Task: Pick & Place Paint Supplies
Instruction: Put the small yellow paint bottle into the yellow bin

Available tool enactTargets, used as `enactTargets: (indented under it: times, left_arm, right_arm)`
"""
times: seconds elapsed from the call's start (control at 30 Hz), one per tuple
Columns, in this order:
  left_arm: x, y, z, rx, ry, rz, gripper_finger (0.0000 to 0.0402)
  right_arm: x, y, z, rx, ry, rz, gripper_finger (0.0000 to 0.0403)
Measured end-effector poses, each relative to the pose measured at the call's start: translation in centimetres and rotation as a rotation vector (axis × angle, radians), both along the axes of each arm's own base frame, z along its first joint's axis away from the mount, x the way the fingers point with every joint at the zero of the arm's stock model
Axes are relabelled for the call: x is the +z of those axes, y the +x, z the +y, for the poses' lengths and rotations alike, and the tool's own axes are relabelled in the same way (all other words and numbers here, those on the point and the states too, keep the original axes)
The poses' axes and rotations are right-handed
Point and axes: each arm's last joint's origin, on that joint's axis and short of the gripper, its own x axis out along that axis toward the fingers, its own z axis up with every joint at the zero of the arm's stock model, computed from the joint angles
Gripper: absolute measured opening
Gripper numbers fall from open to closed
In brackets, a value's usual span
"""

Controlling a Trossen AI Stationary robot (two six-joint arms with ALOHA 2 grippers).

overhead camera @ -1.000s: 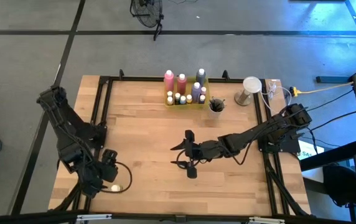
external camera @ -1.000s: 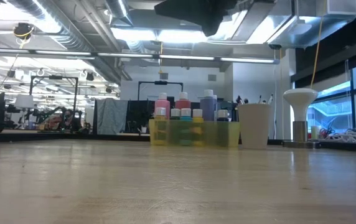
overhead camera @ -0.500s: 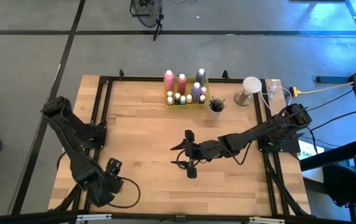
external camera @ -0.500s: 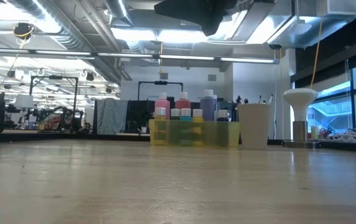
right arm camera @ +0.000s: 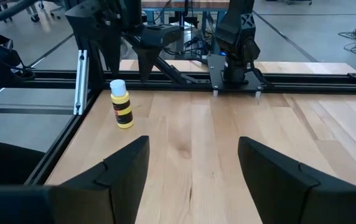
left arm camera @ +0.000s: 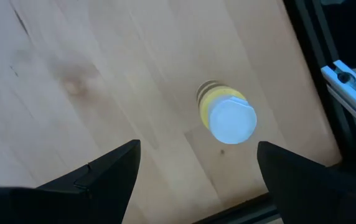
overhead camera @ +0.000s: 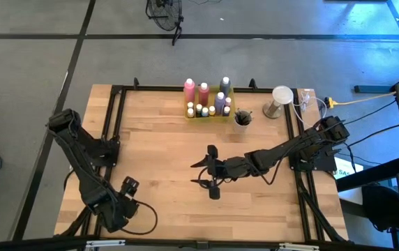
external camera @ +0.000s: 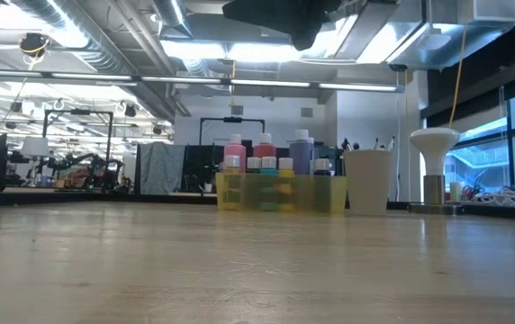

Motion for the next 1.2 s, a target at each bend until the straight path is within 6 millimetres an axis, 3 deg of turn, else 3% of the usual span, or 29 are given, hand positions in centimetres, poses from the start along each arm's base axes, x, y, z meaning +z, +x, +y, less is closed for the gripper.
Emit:
enactTargets:
  times: [1.2]
  left_arm:
    - [-1.9,-0.1,-2.2,0.012,-0.018,0.009,0.0317]
  right_arm:
    - [0.1,0.2,-0.4,-0.029,0.060,-0.004,0.0250]
